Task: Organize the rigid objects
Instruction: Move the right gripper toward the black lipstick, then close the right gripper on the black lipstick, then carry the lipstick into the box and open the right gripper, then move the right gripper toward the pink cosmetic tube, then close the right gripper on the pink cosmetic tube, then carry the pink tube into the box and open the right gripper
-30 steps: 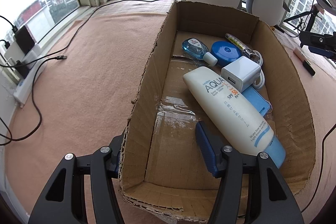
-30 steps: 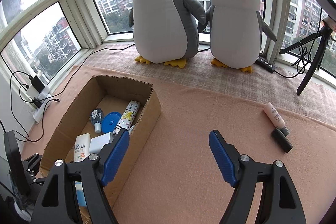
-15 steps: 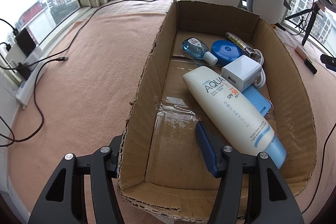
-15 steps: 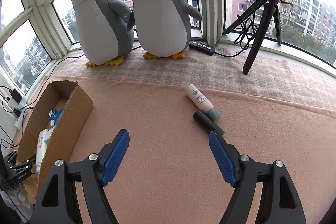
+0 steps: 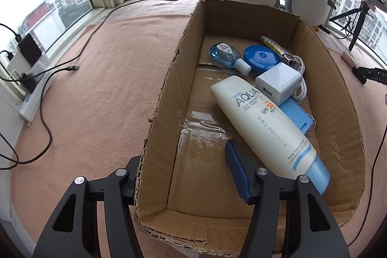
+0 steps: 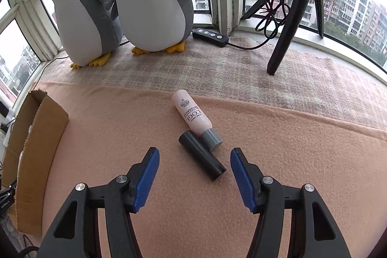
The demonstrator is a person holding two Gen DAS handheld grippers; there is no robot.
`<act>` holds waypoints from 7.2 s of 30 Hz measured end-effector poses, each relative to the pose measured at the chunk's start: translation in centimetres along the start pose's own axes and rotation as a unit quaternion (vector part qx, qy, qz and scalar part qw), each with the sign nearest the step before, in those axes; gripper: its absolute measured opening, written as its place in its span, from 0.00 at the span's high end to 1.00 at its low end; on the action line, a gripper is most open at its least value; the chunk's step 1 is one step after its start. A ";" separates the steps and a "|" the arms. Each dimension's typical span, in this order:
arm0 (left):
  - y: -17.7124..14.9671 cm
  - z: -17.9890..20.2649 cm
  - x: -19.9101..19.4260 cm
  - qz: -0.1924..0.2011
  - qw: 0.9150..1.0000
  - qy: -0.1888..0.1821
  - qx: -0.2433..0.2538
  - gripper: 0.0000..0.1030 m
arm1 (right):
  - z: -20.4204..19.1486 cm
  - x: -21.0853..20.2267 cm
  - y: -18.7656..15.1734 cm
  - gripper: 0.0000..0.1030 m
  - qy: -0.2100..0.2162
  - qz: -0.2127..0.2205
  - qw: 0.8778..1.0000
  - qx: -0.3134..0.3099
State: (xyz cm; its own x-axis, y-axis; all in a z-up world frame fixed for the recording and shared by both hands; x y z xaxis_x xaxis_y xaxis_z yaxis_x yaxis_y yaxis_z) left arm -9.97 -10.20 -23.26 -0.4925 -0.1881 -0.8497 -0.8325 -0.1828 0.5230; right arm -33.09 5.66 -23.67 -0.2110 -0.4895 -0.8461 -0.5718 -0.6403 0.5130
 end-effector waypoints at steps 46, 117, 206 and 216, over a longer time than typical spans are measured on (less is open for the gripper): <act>-0.1 0.1 0.0 0.005 1.000 -0.012 -0.010 0.42 | -14.6 -6.4 -0.4 0.86 0.064 0.037 0.996 -0.054; 0.1 0.3 0.0 0.007 1.000 -0.014 -0.013 0.42 | -21.4 -4.8 0.0 0.36 0.066 0.056 0.992 -0.092; -0.1 0.1 0.0 0.002 1.000 -0.014 -0.012 0.42 | -21.9 -6.0 -1.0 0.83 0.106 0.029 0.988 -0.107; 0.0 0.1 0.0 0.002 1.000 -0.014 -0.012 0.42 | -27.6 -4.7 -2.6 0.83 0.117 0.013 0.985 -0.129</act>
State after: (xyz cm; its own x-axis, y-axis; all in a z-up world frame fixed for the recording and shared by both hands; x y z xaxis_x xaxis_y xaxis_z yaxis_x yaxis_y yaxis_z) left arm -9.98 -10.09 -23.31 -0.5039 -0.1611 -0.8486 -0.8237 -0.2059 0.5282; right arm -8.76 -6.67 -16.99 -0.0179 -0.6120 -0.7906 -0.3421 -0.7393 0.5800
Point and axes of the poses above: each gripper's, at about its wrist camera, not at the fingertips, and x roughly the way its jaws point, z to its right, y to its top, the point moved 8 cm from there along x, roughly the way its jaws point, and after that the axes turned 2 degrees about y, right-handed, at the moved point
